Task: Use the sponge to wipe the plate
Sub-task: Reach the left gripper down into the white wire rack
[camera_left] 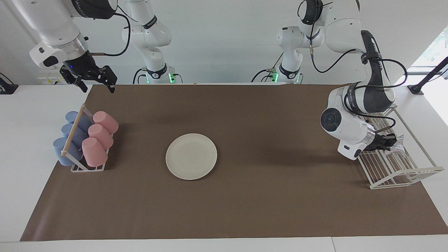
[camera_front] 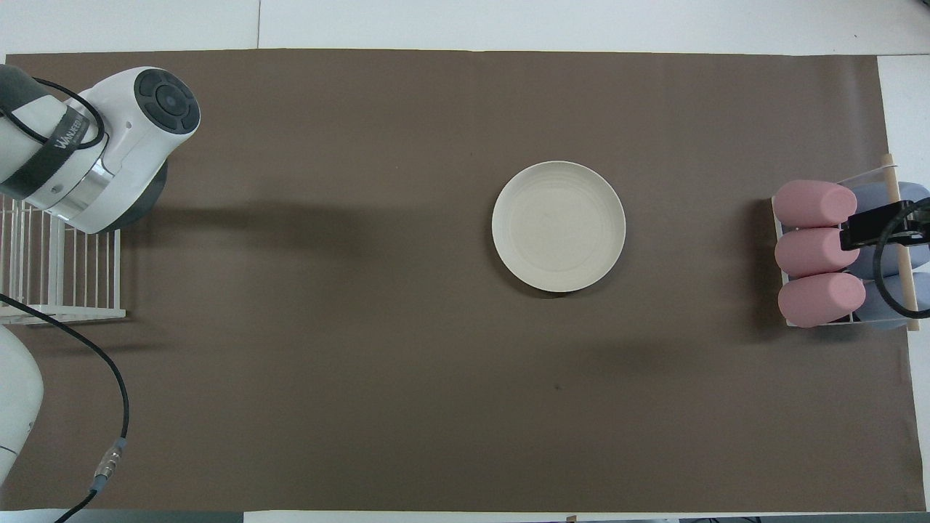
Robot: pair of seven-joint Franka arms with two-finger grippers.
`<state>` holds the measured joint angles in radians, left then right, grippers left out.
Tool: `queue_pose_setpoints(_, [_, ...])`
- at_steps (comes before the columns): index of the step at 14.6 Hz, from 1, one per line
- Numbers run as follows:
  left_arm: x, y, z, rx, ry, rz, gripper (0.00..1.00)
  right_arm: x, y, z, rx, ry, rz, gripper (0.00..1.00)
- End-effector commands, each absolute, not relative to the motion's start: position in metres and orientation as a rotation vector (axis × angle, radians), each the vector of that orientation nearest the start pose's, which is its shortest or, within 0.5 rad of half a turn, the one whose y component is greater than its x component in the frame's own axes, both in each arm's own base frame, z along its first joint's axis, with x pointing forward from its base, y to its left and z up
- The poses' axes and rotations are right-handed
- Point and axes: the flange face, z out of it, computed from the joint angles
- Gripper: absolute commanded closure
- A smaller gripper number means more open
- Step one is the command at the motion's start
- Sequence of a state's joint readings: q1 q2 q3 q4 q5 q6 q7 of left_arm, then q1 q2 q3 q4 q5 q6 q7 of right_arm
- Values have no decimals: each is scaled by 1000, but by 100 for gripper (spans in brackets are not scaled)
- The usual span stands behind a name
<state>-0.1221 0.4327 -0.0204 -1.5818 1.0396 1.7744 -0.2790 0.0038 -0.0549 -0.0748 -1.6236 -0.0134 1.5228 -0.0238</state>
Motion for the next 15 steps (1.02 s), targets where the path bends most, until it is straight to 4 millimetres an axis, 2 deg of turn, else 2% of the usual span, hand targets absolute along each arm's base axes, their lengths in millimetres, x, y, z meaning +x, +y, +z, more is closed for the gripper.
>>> queue_pose_setpoints(1, [671, -18, 462, -2209, 125, 11, 100, 528, -39, 630, -3164, 106, 87, 0])
queue_pose_setpoints(4, [660, -34, 508, -2362, 33, 121, 100, 528, -39, 630, -3164, 106, 87, 0])
queue_pose_setpoints(7, [641, -74, 525, -2502, 8, 219, 100, 528, -38, 630, -3163, 125, 89, 0])
queue_pose_setpoints(11, [600, -95, 598, -2855, -59, 235, 100, 526, -35, 631, -3152, 248, 96, 0])
queue_pose_setpoints(13, [587, -104, 614, -3002, -201, 259, 100, 521, -32, 631, -3128, 391, 139, 0])
queue_pose_setpoints(15, [579, -120, 627, -3131, -435, 294, 100, 515, -27, 632, -3077, 596, 166, 0])
